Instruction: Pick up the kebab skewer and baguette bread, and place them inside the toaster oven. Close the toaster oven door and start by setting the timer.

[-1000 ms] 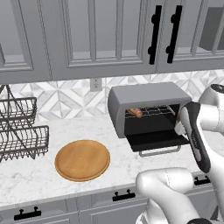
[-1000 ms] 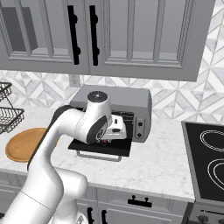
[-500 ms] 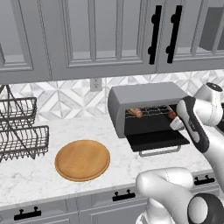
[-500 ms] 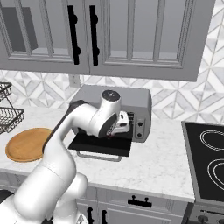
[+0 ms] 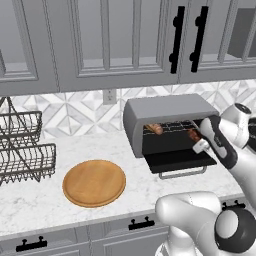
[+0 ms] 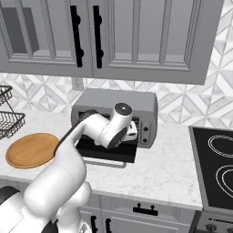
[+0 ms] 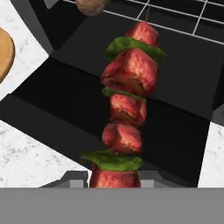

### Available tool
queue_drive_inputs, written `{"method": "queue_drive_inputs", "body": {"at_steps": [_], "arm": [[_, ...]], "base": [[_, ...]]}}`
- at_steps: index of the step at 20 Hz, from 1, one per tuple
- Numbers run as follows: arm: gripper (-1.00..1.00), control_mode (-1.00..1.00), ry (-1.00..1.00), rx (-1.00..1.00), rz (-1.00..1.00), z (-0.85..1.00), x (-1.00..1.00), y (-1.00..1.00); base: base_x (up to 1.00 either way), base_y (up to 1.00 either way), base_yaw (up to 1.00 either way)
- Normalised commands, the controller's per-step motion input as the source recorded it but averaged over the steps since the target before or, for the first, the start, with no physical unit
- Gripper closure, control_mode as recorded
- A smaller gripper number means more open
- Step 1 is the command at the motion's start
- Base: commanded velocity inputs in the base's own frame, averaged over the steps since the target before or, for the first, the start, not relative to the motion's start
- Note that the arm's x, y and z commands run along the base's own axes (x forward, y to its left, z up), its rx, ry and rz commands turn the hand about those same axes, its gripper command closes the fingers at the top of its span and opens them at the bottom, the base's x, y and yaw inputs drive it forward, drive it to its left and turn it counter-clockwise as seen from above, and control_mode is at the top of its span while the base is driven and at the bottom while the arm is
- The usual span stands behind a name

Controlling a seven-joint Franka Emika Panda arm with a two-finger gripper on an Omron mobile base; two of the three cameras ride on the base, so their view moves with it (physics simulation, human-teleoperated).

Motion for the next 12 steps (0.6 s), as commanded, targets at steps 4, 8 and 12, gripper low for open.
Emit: {"method": "queue_drive_inputs", "body": {"at_steps": [4, 8, 12], "arm": [[1.00, -1.00, -0.02, 0.00, 0.02, 0.00, 0.38, 0.00], [1.00, -1.00, -0.05, 0.00, 0.00, 0.01, 0.35, 0.00], [1.00, -1.00, 0.00, 0.00, 0.00, 0.00, 0.50, 0.05]], "base": [[0.00, 0.00, 0.00], [0.00, 0.00, 0.00], [0.00, 0.00, 0.00]]}}
